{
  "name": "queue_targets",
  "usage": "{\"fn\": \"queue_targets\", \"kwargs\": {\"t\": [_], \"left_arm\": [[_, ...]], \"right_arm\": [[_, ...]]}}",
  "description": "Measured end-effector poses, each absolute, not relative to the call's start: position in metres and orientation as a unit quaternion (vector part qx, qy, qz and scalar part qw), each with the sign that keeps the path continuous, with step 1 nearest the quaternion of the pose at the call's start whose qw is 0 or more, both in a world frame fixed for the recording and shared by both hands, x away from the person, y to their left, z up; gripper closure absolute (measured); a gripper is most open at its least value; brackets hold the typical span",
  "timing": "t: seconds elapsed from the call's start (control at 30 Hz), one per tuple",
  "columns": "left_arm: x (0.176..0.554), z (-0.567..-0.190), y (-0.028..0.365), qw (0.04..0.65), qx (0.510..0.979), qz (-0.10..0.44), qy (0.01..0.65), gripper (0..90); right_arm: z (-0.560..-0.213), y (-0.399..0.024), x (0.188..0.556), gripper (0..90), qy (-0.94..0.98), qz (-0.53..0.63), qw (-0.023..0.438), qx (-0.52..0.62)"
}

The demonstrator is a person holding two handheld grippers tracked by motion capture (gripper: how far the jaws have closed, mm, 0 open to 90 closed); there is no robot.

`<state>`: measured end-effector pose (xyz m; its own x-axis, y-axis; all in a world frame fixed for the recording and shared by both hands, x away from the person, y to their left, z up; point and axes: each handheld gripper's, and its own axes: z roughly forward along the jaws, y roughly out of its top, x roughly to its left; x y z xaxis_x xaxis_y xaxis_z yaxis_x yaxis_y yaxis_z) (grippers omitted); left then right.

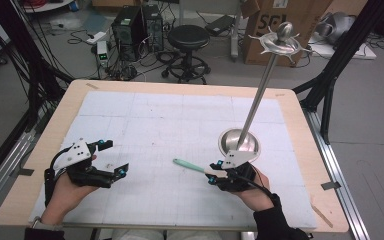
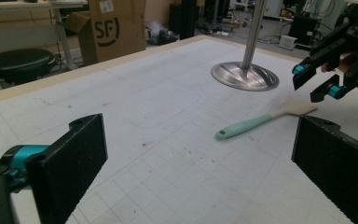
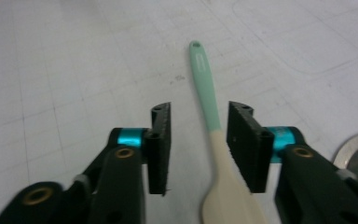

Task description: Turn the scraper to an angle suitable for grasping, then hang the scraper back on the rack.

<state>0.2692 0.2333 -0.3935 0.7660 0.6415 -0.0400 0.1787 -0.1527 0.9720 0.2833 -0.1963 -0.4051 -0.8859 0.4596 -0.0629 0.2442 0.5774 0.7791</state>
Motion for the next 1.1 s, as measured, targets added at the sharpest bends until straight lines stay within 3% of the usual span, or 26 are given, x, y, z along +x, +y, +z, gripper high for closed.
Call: {"fn": "queue_targets", "kwargs": {"t": [0.07, 0.27, 0.33, 0.47, 0.7, 0.93, 1.1], "left_arm": [[0.269, -0.395, 0.233, 0.586, 0.736, 0.194, 0.28, 3.9], [0.271, -0.397, 0.233, 0.585, 0.736, 0.192, 0.282, 3.9], [0.272, -0.397, 0.232, 0.586, 0.736, 0.192, 0.281, 3.9], [0.272, -0.397, 0.232, 0.583, 0.737, 0.193, 0.282, 3.9], [0.27, -0.398, 0.231, 0.581, 0.739, 0.193, 0.282, 3.9], [0.268, -0.399, 0.232, 0.578, 0.74, 0.198, 0.28, 3.9], [0.267, -0.4, 0.232, 0.577, 0.741, 0.198, 0.279, 3.9]], "right_arm": [[-0.402, -0.194, 0.286, 40.3, 0.875, 0.421, 0.13, 0.202], [-0.385, -0.193, 0.295, 26.3, 0.872, 0.433, 0.101, 0.202], [-0.38, -0.191, 0.297, 13.7, 0.874, 0.43, 0.091, 0.205], [-0.374, -0.187, 0.303, 0.1, 0.88, 0.421, 0.079, 0.206], [-0.361, -0.174, 0.308, 0.2, 0.9, 0.387, 0.071, 0.189], [-0.376, -0.16, 0.32, 0.7, 0.93, 0.309, 0.075, 0.184], [-0.386, -0.157, 0.33, 4.6, 0.939, 0.282, 0.049, 0.192]]}}
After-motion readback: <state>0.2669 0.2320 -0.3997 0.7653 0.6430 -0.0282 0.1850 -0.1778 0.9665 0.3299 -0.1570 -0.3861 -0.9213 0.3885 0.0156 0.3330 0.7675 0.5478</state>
